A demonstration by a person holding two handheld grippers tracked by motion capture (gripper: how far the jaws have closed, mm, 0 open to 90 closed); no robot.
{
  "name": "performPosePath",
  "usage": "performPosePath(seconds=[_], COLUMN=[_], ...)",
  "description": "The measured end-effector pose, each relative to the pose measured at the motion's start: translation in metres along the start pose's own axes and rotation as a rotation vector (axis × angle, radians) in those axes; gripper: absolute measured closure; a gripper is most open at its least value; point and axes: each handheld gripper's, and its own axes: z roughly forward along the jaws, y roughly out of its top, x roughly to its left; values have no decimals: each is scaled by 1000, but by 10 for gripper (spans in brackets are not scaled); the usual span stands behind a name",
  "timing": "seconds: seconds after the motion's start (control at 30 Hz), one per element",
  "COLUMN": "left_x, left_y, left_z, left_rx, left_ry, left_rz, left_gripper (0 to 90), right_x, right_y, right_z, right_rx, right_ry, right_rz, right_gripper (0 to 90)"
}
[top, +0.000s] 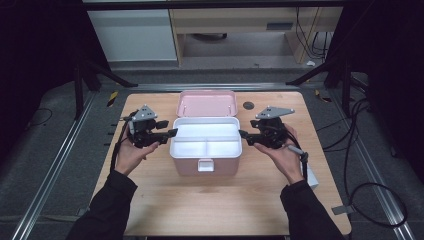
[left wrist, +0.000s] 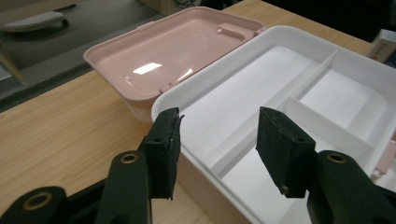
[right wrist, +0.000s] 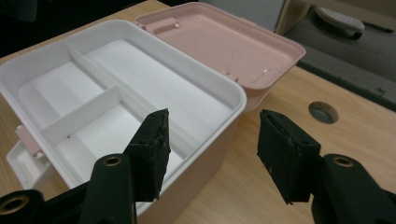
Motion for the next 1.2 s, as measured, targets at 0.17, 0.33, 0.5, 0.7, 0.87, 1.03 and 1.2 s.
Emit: performPosePath(seconds=[0.17, 0.33, 0.5, 0.7, 0.87, 1.03, 1.2], left_x=[9, 18, 21, 22, 17, 10, 7], left_y=[16, 26, 33, 43, 45, 45, 42], left_z=[3, 10, 15, 24, 33, 45, 55], left_rx=[59, 139, 172, 258, 338, 403, 463], left_ry=[-92, -133, -172, -207, -215, -229, -247], left_rz=[75, 141, 182, 281, 350, 398, 421], left_gripper=[466, 465, 468, 508, 584, 647, 699], right_x=[-10, -17, -19, -18, -18, -16, -8], right_y=[17, 34, 49, 59, 61, 57, 51], right_z=[2, 9, 19, 29, 36, 45, 54], right_rx=[-12, -3, 21, 61, 143, 236, 320], right_ry=[34, 87, 132, 206, 242, 283, 325], right_rz=[-93, -147, -240, -322, -369, -407, -449], right_gripper=[436, 454, 443, 466, 507, 546, 598])
